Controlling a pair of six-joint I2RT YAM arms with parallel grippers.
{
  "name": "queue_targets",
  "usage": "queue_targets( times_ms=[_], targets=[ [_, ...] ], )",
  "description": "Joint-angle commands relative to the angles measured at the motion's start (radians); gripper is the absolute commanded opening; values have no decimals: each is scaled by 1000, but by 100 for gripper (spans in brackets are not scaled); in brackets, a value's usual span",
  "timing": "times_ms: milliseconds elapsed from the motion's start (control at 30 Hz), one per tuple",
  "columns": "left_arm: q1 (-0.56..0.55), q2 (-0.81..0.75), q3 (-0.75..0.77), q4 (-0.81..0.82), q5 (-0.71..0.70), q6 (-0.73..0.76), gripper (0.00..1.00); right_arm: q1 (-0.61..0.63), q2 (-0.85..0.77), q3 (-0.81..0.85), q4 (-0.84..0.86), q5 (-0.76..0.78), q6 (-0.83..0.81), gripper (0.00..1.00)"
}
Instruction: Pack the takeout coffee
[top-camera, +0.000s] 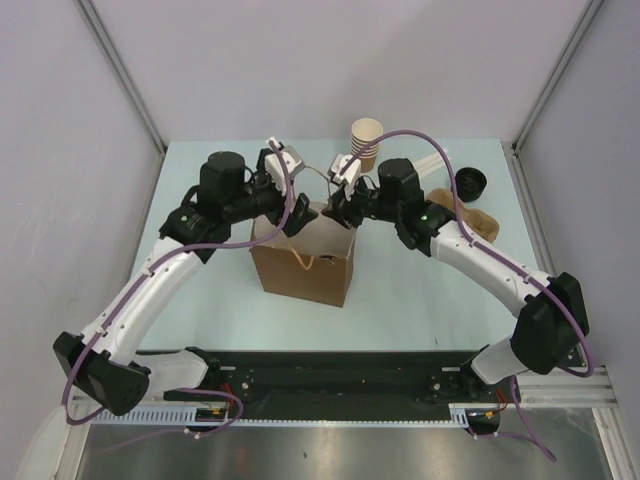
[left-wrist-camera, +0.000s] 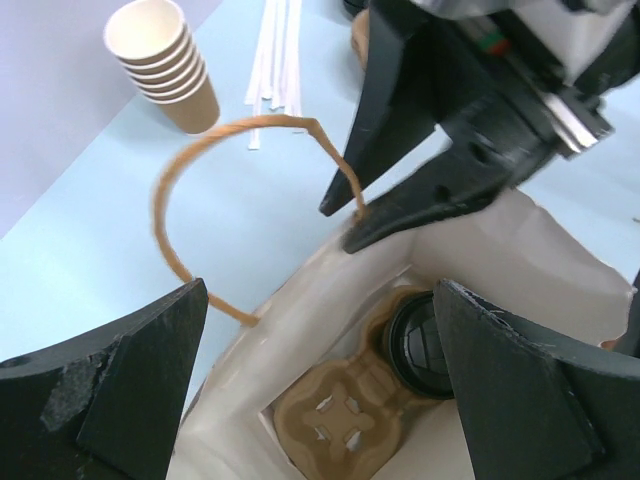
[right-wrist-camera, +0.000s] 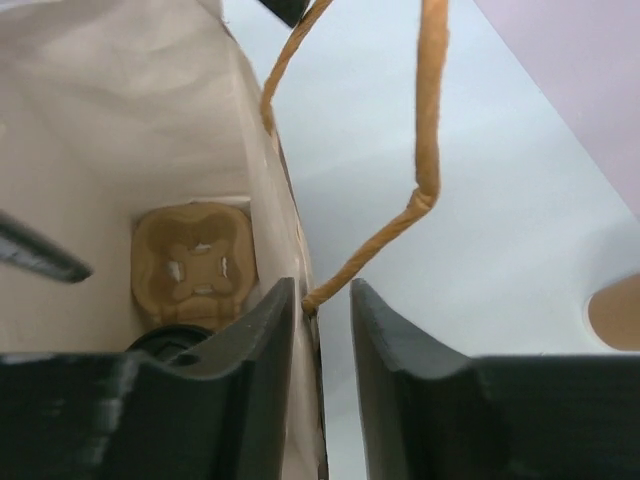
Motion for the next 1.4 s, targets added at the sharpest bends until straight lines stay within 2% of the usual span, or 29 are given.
queue_targets(
  times_ms=[0,367,533,700,867,1133,1367],
  targets=[
    [30,-36,60,37,-20,-59,100,15,6,79,30,5,5,44],
    [69,-14,176,54,-81,-110,99,-20,-66,195,25,58,126,55],
    [117,12,244,54,-68,-177,100,-84,-97,215,8,142,178,53],
    [215,62,325,17,-40,-236,99,-208,-60,228,-88,214,210,51],
    [318,83,353,5,-46,-254,99,-273,70,252,-166,311,195,51],
    [431,110,347,-59,-14,-245,99,-353,337,333,-110,116,36,54],
    [450,78,258,-72,-32,-213,100,-385,673,660,-220,99,103,49]
  ],
)
